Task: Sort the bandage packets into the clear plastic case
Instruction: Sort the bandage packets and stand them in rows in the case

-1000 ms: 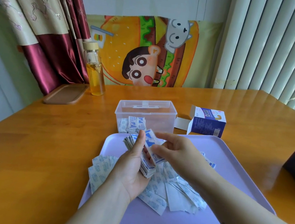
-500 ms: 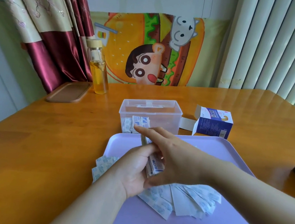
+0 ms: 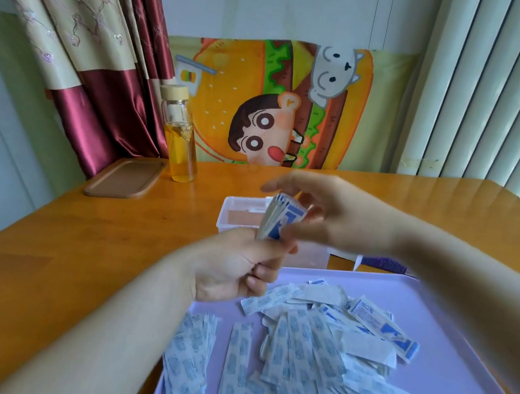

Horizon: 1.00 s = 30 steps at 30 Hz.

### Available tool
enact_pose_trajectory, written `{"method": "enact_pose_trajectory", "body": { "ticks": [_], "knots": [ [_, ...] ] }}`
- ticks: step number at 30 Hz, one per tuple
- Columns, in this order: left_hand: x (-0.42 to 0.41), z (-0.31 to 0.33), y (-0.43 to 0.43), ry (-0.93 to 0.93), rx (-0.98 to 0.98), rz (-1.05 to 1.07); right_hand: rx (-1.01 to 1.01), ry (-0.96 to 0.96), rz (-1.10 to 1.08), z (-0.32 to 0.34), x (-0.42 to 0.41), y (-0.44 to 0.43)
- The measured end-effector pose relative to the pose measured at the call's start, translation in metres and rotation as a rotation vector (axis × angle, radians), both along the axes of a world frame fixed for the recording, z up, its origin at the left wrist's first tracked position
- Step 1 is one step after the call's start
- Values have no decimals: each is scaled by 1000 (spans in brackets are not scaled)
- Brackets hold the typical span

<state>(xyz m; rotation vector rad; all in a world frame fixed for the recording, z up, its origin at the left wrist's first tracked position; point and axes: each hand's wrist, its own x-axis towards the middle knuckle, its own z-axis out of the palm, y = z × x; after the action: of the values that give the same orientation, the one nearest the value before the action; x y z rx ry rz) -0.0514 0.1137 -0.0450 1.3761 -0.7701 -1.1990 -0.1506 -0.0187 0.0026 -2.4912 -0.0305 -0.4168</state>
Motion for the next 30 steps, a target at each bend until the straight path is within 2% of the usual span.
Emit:
{"method": "enact_pose_trajectory", "body": {
  "ticks": [5, 8, 9, 12, 14, 15, 18, 20, 27, 30],
  "knots": [
    [35, 21, -21, -85, 32, -60, 432, 124, 34, 4, 25, -22],
    [47, 27, -40, -129, 16, -27, 582, 57, -42, -3, 43, -34],
    [50, 29, -46, -196, 9, 10, 571, 22, -85, -4, 48, -37],
    [57, 28, -59, -586, -20, 174, 494, -68, -225, -6, 61, -48],
    [63, 25, -65, -782, -40, 236, 498, -108, -310, -6, 68, -56],
    [65, 23, -67, -854, -43, 261, 573, -113, -331, -7, 72, -59],
    [72, 18, -79, -970, -7, 361, 1031, -77, -293, -13, 85, -59],
    [75, 13, -87, -959, 23, 396, 1153, -72, -282, -22, 95, -55],
    [86, 1, -109, -967, 131, 346, 1147, -93, -436, -38, 111, -64],
    [89, -7, -114, -1045, 228, 282, 1068, -47, -474, -41, 114, -71]
  ]
}}
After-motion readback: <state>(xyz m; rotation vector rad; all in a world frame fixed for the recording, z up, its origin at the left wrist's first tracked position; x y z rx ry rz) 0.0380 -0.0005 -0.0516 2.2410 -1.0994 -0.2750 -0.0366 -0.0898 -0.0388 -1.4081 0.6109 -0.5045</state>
